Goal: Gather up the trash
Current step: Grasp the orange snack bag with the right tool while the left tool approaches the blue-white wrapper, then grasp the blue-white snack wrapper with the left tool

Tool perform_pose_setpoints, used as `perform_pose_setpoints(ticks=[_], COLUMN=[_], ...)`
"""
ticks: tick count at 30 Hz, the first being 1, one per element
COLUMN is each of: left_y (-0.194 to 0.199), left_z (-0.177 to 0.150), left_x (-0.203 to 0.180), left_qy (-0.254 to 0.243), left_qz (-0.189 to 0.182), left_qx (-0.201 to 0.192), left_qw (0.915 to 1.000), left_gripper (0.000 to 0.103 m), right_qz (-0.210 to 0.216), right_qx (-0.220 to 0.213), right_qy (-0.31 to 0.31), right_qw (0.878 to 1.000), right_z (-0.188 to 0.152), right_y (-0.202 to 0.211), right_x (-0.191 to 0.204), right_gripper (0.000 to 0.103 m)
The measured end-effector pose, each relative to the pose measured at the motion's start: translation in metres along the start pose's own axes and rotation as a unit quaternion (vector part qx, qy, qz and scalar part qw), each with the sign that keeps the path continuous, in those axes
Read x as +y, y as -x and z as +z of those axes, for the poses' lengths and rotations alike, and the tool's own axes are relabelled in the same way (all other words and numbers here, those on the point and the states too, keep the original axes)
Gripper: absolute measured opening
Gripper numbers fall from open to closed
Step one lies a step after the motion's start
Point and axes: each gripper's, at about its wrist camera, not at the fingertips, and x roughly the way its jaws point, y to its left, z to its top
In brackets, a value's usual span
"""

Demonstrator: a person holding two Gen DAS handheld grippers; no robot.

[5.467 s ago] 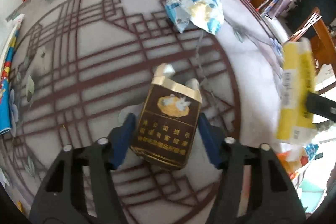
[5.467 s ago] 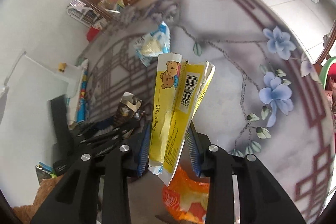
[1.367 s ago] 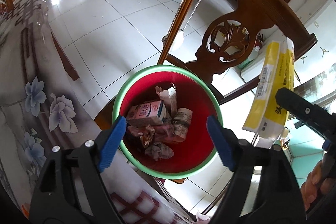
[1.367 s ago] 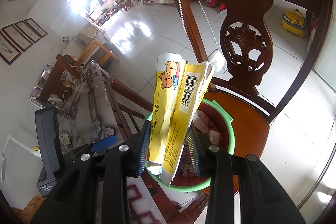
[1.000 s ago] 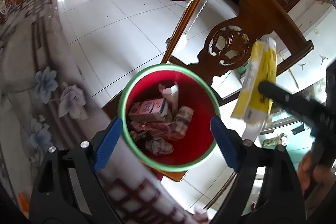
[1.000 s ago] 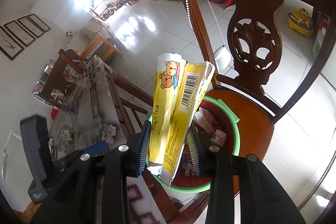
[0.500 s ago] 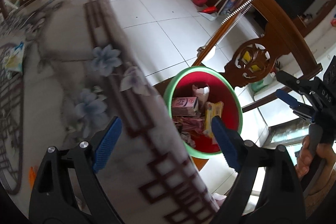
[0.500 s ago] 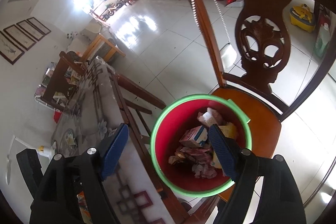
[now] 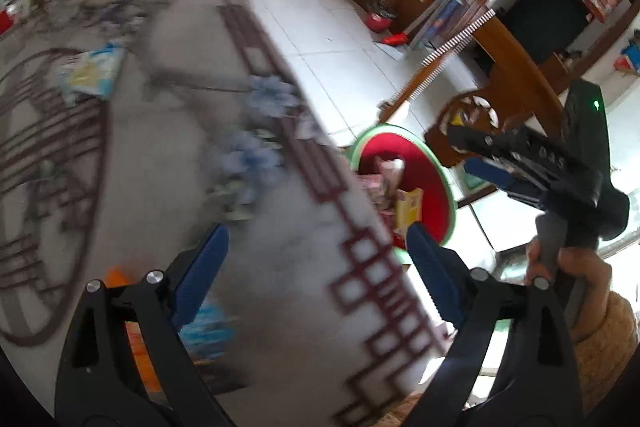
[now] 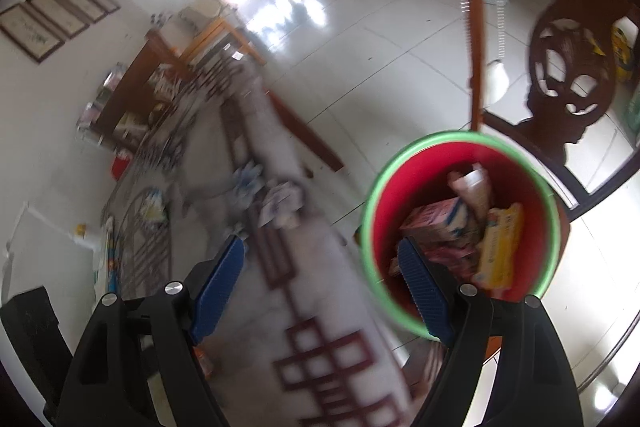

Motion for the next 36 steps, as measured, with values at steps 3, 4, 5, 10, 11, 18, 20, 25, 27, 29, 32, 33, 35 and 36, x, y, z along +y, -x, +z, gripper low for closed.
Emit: perform_pose_setpoints(ticks=[3, 4, 5, 10, 11, 18, 20, 25, 27, 29, 32, 33, 35, 36], left_y=[0.024, 0.031, 0.039, 0.076, 0.081, 0.107, 0.111, 0.114, 0.11, 0.105, 0.094, 0.088, 0.074, 0.067], left_z=[0.0, 0.0, -0.001, -0.015, -0.019, -0.046, -0.05, -0.054, -0.051, -0.044, -0.023, -0.014, 0.005, 0.015], left_x=[0.045, 0.056, 0.074, 0.143, 0.153, 0.209, 0.219, 0.234, 0.237, 0.238, 0.233, 0.229, 0.224, 0.221], left_qy=[0.035, 0.043, 0.053, 0.094, 0.099, 0.127, 0.133, 0.14, 0.137, 0.13, 0.09, 0.071, 0.033, 0.018], left_qz=[0.022, 0.03, 0.042, 0.084, 0.089, 0.117, 0.119, 0.121, 0.122, 0.121, 0.128, 0.132, 0.143, 0.147], left_qx=[-0.021, -0.027, -0.034, -0.054, -0.055, -0.051, -0.052, -0.056, -0.055, -0.056, -0.061, -0.06, -0.057, -0.055], left_qw=[0.9989, 0.9983, 0.9971, 0.9906, 0.9896, 0.9837, 0.9827, 0.9811, 0.9815, 0.9825, 0.9858, 0.9869, 0.9876, 0.9875], left_gripper=[0.088, 0.089, 0.09, 0.09, 0.09, 0.09, 0.09, 0.09, 0.09, 0.09, 0.09, 0.09, 0.09, 0.09], right_qz=[0.009, 0.014, 0.019, 0.04, 0.047, 0.024, 0.006, -0.003, 0.004, 0.005, 0.024, 0.032, 0.041, 0.043], right_qx=[0.017, 0.025, 0.038, 0.099, 0.119, 0.225, 0.245, 0.287, 0.287, 0.279, 0.263, 0.252, 0.223, 0.208], right_qy=[0.026, 0.036, 0.052, 0.141, 0.165, 0.33, 0.37, 0.39, 0.375, 0.361, 0.324, 0.307, 0.272, 0.257], right_qw=[0.999, 0.999, 0.998, 0.984, 0.978, 0.916, 0.896, 0.875, 0.881, 0.89, 0.908, 0.917, 0.935, 0.943], right_z=[-0.016, -0.021, -0.027, -0.058, -0.066, -0.114, -0.126, -0.146, -0.149, -0.15, -0.148, -0.146, -0.141, -0.139], right_y=[-0.012, -0.016, -0.023, -0.054, -0.063, -0.107, -0.117, -0.129, -0.128, -0.123, -0.115, -0.109, -0.1, -0.096], right_x=[0.035, 0.047, 0.062, 0.127, 0.142, 0.209, 0.22, 0.223, 0.222, 0.221, 0.218, 0.216, 0.211, 0.208], right_gripper=[0.08, 0.081, 0.082, 0.088, 0.088, 0.091, 0.09, 0.039, 0.039, 0.039, 0.039, 0.039, 0.039, 0.039])
